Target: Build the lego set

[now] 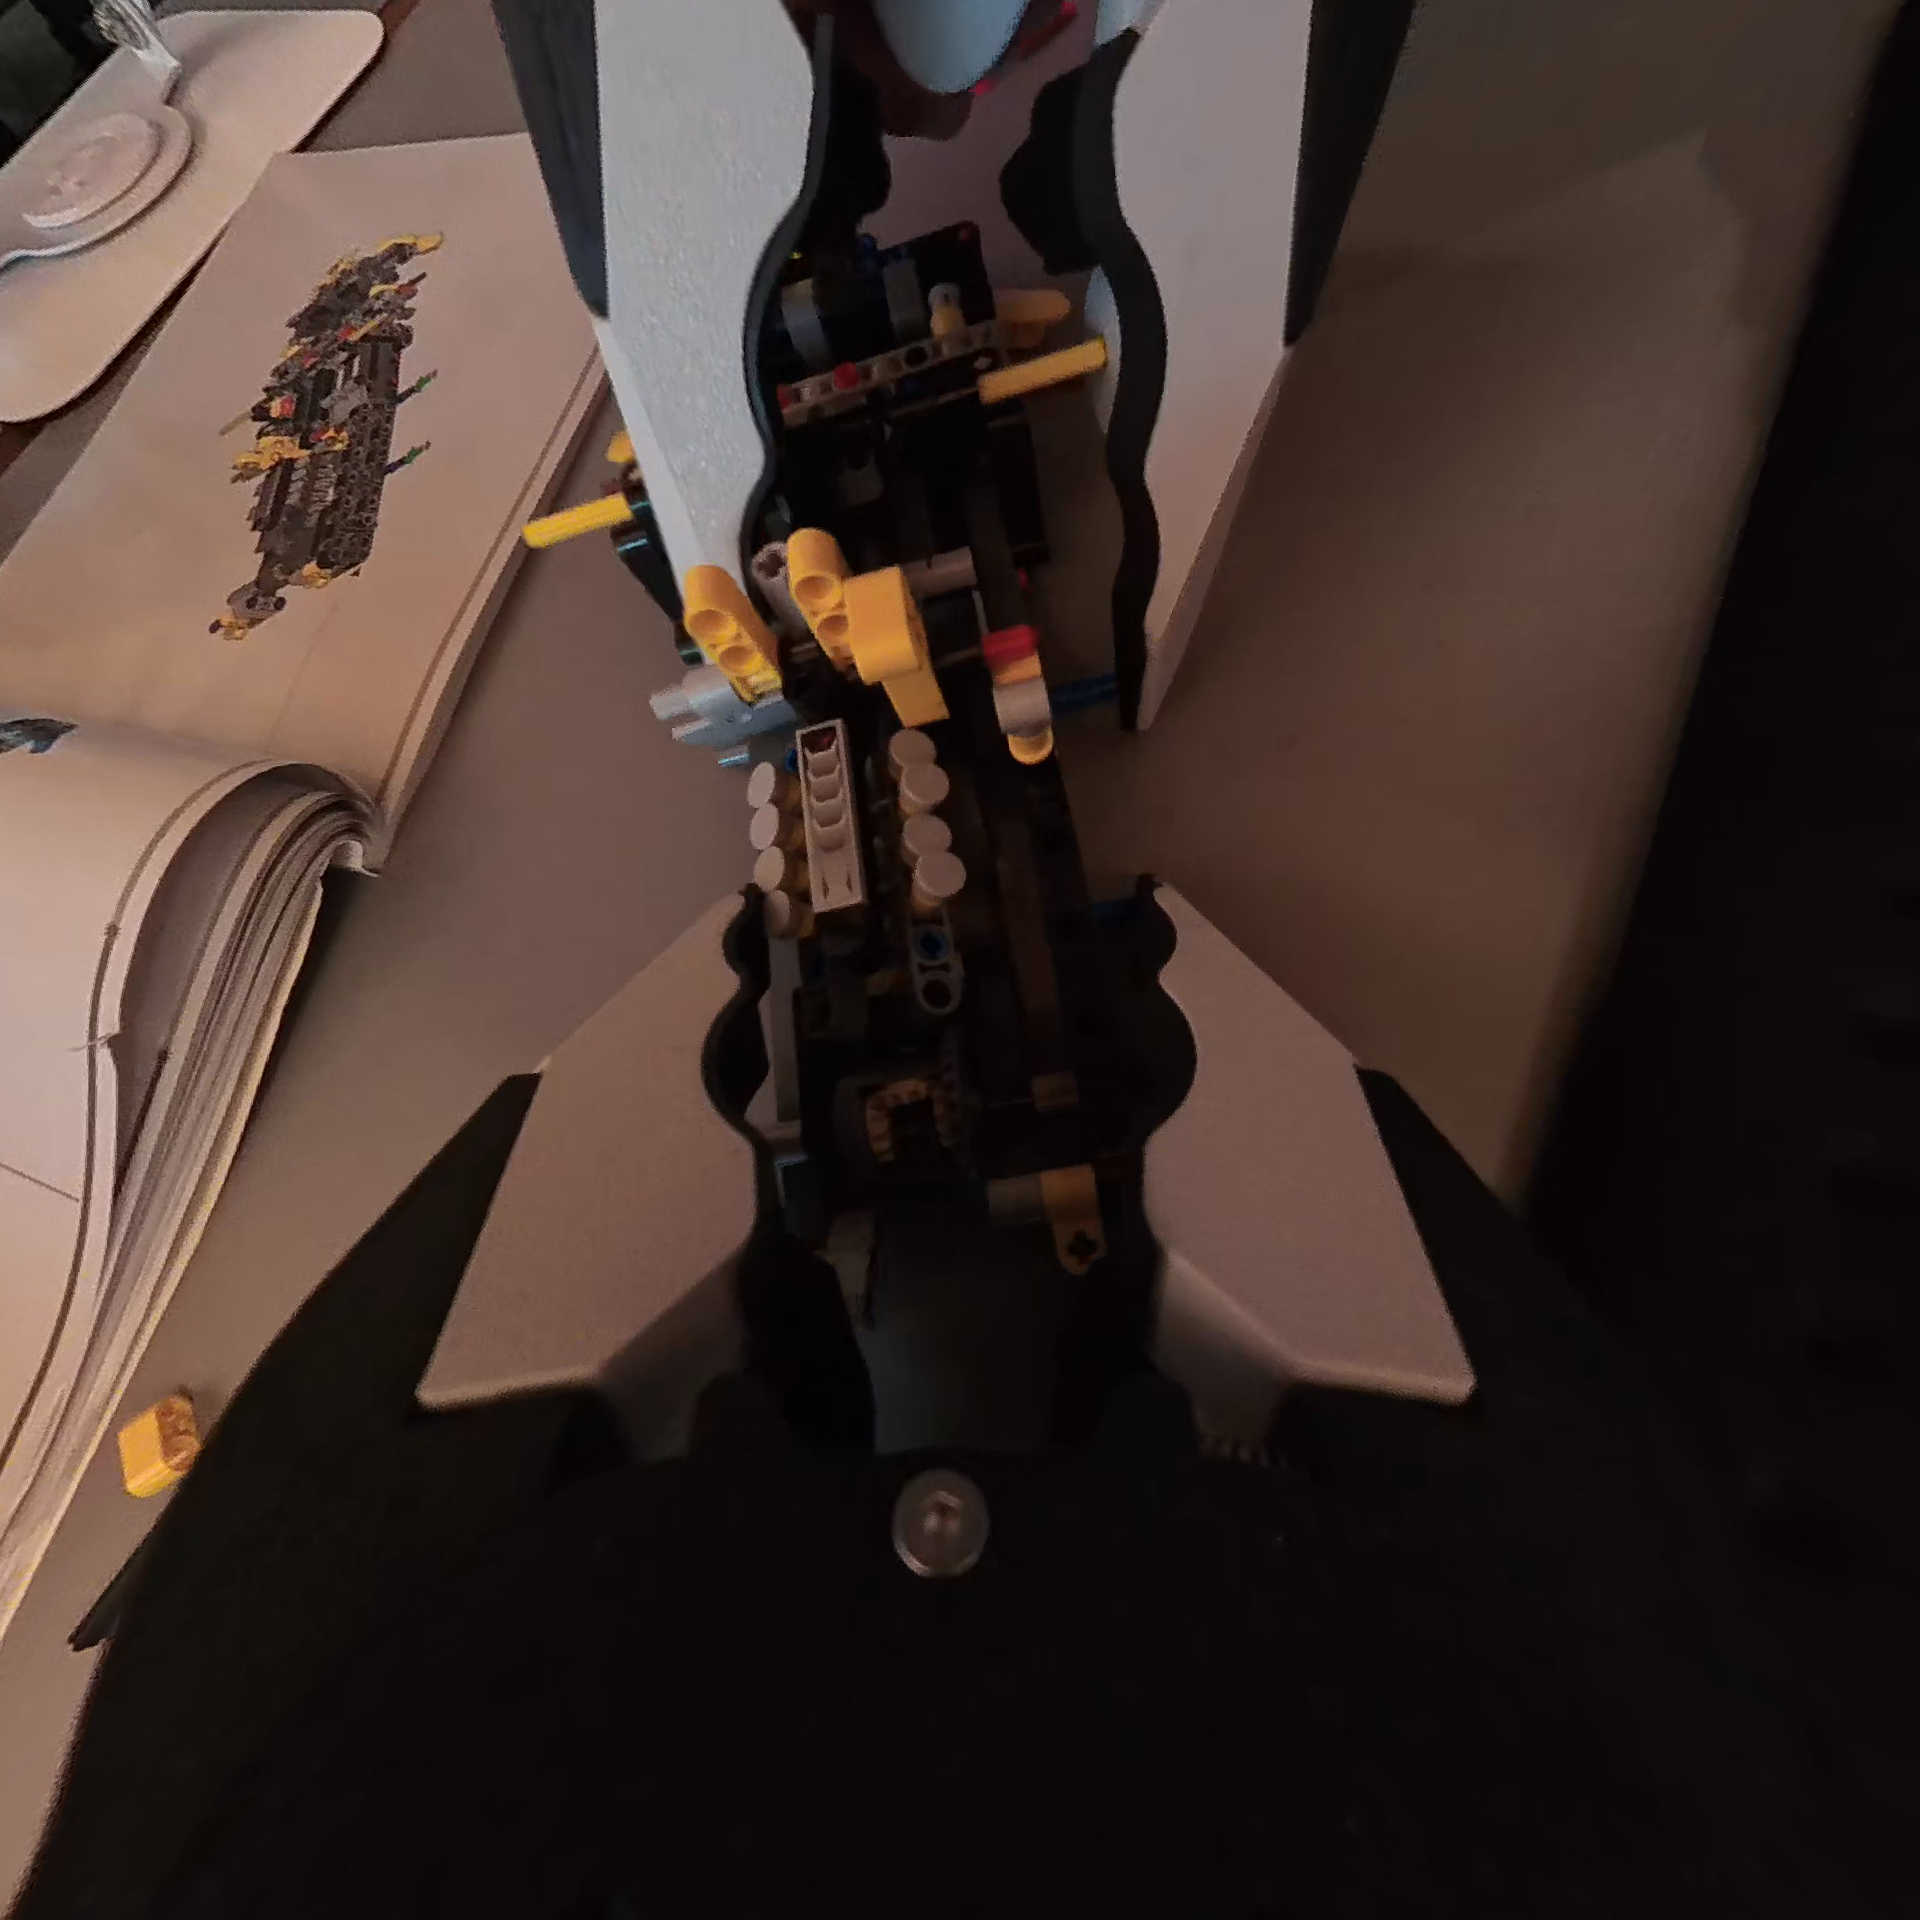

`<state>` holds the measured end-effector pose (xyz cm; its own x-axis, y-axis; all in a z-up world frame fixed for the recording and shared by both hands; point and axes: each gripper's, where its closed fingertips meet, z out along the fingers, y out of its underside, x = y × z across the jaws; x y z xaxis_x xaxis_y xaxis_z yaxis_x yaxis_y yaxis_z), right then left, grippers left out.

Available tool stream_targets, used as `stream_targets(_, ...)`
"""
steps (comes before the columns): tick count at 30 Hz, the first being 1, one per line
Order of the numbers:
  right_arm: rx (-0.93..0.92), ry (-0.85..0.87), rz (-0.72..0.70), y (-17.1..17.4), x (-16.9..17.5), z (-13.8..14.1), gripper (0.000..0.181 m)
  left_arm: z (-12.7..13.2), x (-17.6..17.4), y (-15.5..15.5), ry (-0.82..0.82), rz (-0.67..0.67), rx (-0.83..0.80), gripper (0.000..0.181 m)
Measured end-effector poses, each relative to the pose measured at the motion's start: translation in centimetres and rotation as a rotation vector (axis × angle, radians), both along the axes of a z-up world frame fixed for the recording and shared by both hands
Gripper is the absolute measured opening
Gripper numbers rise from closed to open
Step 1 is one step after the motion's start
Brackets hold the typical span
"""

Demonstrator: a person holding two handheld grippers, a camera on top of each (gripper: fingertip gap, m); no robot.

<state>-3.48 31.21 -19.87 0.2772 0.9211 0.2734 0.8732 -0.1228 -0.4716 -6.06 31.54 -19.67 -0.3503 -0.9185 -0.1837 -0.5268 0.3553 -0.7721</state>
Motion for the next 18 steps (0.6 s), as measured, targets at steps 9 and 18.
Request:
stream_targets(9,0.005,0.005,0.018,-0.04,0.09,-0.05,0.069,-0.01,0.13,-0.01,-0.004,0.005,0.011,0.071)
stream_targets(18,0.05,-0.019,-0.08,0.71,0.48,0.43,0.075,-0.04,0.23,0.21,-0.008,0.016,0.025,0.073)
